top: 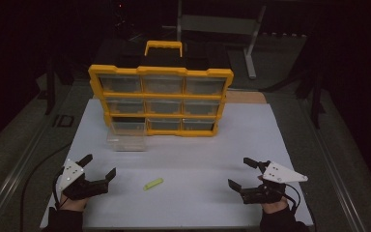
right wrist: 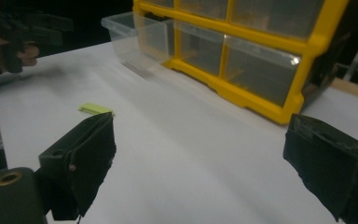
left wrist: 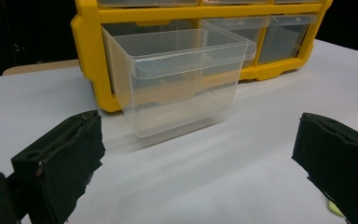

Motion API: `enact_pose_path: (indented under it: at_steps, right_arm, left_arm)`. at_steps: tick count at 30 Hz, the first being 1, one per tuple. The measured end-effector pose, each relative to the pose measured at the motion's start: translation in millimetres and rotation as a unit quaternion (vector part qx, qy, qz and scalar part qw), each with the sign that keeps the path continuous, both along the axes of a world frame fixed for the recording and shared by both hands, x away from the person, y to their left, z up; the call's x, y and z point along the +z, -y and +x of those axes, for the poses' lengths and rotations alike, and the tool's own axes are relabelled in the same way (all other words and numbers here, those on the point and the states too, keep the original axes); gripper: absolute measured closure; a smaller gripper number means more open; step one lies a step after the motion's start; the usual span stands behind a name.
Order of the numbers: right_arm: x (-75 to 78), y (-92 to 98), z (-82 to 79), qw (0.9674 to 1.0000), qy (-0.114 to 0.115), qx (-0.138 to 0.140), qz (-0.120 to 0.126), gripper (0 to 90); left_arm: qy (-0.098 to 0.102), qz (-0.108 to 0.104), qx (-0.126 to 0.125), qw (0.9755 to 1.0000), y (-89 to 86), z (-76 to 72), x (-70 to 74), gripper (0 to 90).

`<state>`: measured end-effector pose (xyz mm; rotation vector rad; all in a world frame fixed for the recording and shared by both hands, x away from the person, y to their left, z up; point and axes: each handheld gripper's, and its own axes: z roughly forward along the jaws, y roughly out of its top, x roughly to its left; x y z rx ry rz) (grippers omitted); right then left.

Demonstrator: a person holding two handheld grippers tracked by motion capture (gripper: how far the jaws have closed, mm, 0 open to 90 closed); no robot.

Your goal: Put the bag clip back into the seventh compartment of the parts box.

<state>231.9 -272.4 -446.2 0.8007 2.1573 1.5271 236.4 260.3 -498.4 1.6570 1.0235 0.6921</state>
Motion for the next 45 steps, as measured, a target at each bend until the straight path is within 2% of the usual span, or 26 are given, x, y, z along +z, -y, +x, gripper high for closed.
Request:
enact_pose_path:
  at_steps: [5,10,16,23,25,27,29,30,32,37,38,39,41,43,45]
  right_arm:
    - [18.2,-9.9,5.8,0.9998,0.005,0.018,0.001,9.0]
    - [35.6,-23.0,12.6,0.999,0.022,0.038,0.01,9.0]
    - [49.6,-45.6,22.7,0.9963,0.024,0.08,0.02,9.0]
    - [50.7,-73.0,32.1,0.9927,0.021,0.117,0.016,9.0]
    - [48.9,-82.1,34.3,0.9907,0.011,0.134,0.02,9.0]
    - [47.2,-92.6,35.9,0.9912,0.002,0.132,0.009,9.0]
    - [45.0,-102.7,37.9,0.9904,-0.011,0.138,-0.004,9.0]
    - [43.5,-106.9,38.7,0.9896,-0.018,0.143,-0.003,9.1]
    - [40.4,-115.1,39.0,0.9879,-0.021,0.153,-0.008,18.2]
    - [31.0,-136.3,41.3,0.9826,-0.031,0.182,-0.022,32.2]
    - [28.8,-139.8,42.6,0.9811,-0.036,0.189,-0.021,34.4]
    - [26.4,-143.2,43.9,0.9802,-0.038,0.193,-0.024,41.7]
    - [20.9,-149.8,47.2,0.9778,-0.044,0.203,-0.028,45.8]
    - [14.3,-156.4,51.0,0.9747,-0.055,0.214,-0.035,56.5]
    - [7.3,-163.2,53.5,0.9721,-0.064,0.222,-0.042,61.7]
  left_arm:
    - [0.002,0.0,-0.001,1.0,0.3,-0.7,0.7,1.3]
    - [0.002,0.0,-0.004,1.0,0.6,-1.1,1.2,1.3]
    - [0.003,-0.001,-0.005,1.0,-0.2,-1.4,1.9,1.3]
    - [0.004,-0.003,-0.006,1.0,-0.4,-1.5,1.9,1.3]
    - [0.003,-0.002,-0.006,1.0,-0.3,-1.2,1.6,1.3]
    - [0.003,-0.002,-0.007,1.0,-0.1,-1.4,1.6,1.3]
    - [0.004,0.0,-0.008,1.0,0.3,-1.4,1.7,1.3]
    - [0.004,0.0,-0.009,1.0,0.5,-1.4,1.7,1.3]
    - [0.004,0.0,-0.01,0.9999,1.0,-1.4,1.4,1.3]
    - [0.004,0.0,-0.011,0.9999,1.5,-1.5,1.2,1.3]
    - [0.004,0.001,-0.012,0.9999,1.4,-1.5,1.3,1.3]
    - [0.004,0.002,-0.012,0.9999,1.4,-1.5,1.2,1.3]
    - [0.003,0.001,-0.012,0.9999,1.2,-1.4,1.0,1.3]
    - [0.003,0.001,-0.013,0.9999,1.3,-1.3,1.0,1.3]
    - [0.003,0.001,-0.014,0.9999,1.4,-1.4,1.0,1.3]
